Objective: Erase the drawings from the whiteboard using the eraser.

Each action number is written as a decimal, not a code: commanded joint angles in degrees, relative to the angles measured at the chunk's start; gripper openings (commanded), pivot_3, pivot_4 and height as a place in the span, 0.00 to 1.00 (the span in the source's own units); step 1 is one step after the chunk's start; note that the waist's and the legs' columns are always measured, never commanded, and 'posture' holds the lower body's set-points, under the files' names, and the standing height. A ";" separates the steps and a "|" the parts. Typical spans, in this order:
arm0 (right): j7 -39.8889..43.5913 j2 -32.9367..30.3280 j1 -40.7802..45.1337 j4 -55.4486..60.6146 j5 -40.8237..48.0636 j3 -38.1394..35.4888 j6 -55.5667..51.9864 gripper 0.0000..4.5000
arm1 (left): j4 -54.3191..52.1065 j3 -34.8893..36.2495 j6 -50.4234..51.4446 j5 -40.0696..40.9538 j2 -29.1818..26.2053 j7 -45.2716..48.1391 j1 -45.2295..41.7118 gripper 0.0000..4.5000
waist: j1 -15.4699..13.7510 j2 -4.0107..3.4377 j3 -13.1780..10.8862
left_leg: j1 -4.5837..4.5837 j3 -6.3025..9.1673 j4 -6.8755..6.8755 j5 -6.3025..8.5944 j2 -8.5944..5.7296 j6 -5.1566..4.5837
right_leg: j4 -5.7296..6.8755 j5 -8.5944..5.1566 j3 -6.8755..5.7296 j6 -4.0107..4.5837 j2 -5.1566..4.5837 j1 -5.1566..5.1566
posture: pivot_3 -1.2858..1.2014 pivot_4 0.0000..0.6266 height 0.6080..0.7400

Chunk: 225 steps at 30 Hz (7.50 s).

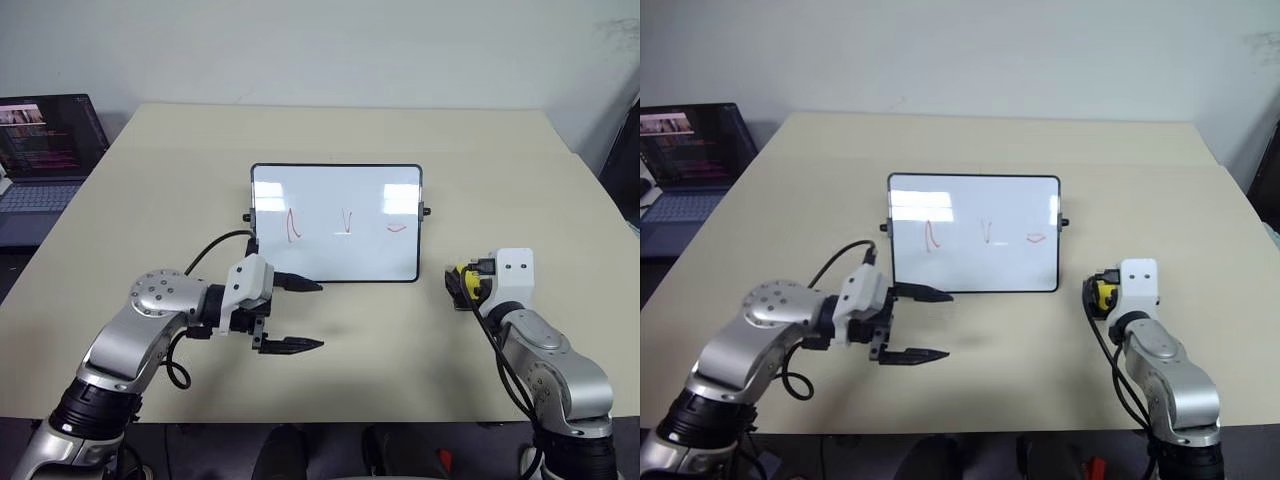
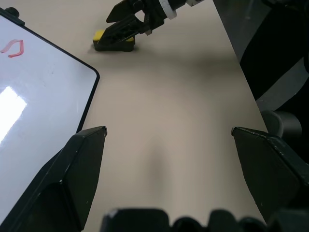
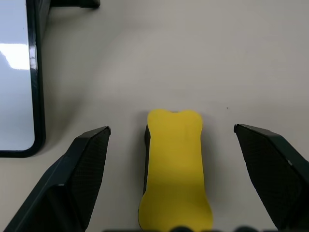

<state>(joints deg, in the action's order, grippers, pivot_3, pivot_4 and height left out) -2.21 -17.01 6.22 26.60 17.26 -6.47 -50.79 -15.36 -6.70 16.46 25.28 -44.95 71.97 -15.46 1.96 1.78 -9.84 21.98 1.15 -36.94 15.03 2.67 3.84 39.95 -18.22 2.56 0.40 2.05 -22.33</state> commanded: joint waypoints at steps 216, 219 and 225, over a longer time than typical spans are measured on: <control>43.17 9.76 46.29 -53.34 -37.78 38.43 41.31 0.26 | -5.30 15.42 12.21 -5.93 -0.13 -24.52 10.15 1.00 | 0.21 0.14 -0.19 | -0.13 0.31 0.04 -0.02 0.05 -0.02 | 0.21 0.15 -0.15 0.33 -0.17 -0.03 | 0.52 0.24 1.00; 43.16 9.42 45.99 -52.35 -38.46 38.87 41.49 0.26 | -5.19 15.54 12.04 -5.96 -0.18 -24.46 10.14 1.00 | 0.16 0.14 -0.19 | -0.11 0.31 0.02 -0.01 0.04 -0.02 | 0.16 0.15 -0.16 0.34 -0.19 -0.01 | 0.52 0.24 1.00; 32.49 11.33 49.35 -55.55 -38.85 34.76 43.42 0.26 | -5.15 15.36 11.81 -5.89 0.00 -24.36 10.13 1.00 | 0.21 0.14 -0.19 | -0.17 0.34 -0.01 -0.02 0.04 -0.01 | 0.26 0.16 -0.18 0.34 -0.18 0.01 | 0.52 0.24 1.00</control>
<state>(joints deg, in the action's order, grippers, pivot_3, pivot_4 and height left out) 33.18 -4.90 53.77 -27.99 -20.71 31.30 -7.07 -18.51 8.18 29.37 18.91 -44.87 47.63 -5.16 2.17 1.92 -10.04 21.81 1.49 -36.96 15.00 2.70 3.83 40.21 -18.06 2.38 0.74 1.87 -22.33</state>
